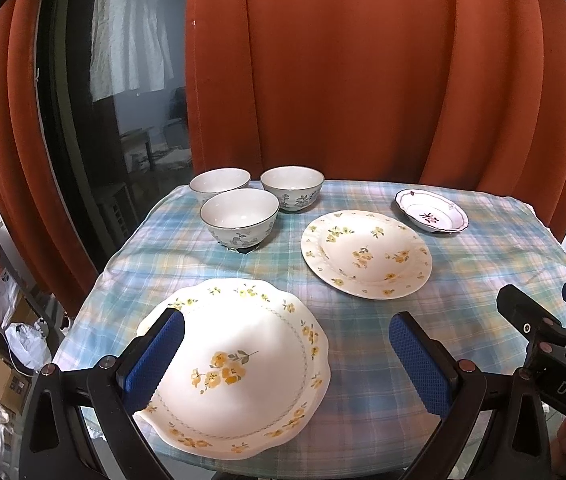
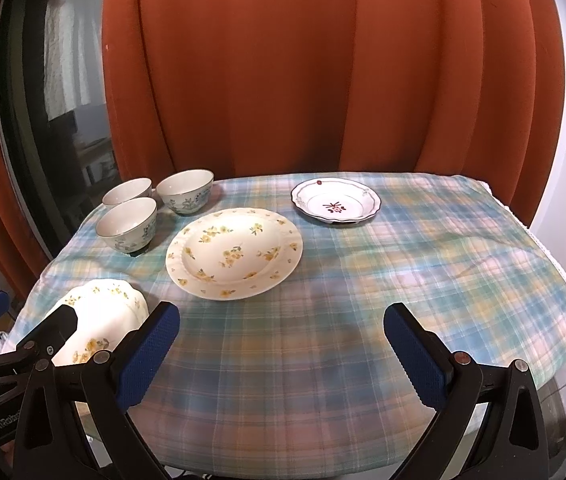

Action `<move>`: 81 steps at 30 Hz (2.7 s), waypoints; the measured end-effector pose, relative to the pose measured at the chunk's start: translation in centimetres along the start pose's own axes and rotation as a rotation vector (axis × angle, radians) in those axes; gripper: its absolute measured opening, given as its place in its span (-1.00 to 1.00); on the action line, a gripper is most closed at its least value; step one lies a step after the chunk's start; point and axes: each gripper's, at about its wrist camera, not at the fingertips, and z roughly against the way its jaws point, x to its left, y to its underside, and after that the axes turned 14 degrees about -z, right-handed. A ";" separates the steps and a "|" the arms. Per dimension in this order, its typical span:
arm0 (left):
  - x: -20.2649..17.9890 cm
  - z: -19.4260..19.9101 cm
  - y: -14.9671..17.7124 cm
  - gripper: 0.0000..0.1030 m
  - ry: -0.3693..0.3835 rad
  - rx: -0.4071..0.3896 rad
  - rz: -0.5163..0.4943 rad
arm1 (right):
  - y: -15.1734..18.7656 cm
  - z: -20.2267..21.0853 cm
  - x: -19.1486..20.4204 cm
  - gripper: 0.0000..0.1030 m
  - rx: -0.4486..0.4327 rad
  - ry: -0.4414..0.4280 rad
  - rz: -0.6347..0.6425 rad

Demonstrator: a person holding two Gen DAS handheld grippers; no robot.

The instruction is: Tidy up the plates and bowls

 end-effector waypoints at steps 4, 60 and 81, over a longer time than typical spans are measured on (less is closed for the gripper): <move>0.3 -0.4 -0.1 1.00 -0.011 0.023 0.002 | 0.0 -0.1 0.3 1.00 0.009 -0.010 0.004; 12.4 -16.4 6.6 0.51 0.323 0.511 -0.086 | 8.4 -16.2 15.8 0.33 0.584 0.144 -0.062; 6.3 -15.6 1.7 0.51 0.317 0.486 -0.127 | 4.9 -14.1 12.0 0.29 0.554 0.148 -0.078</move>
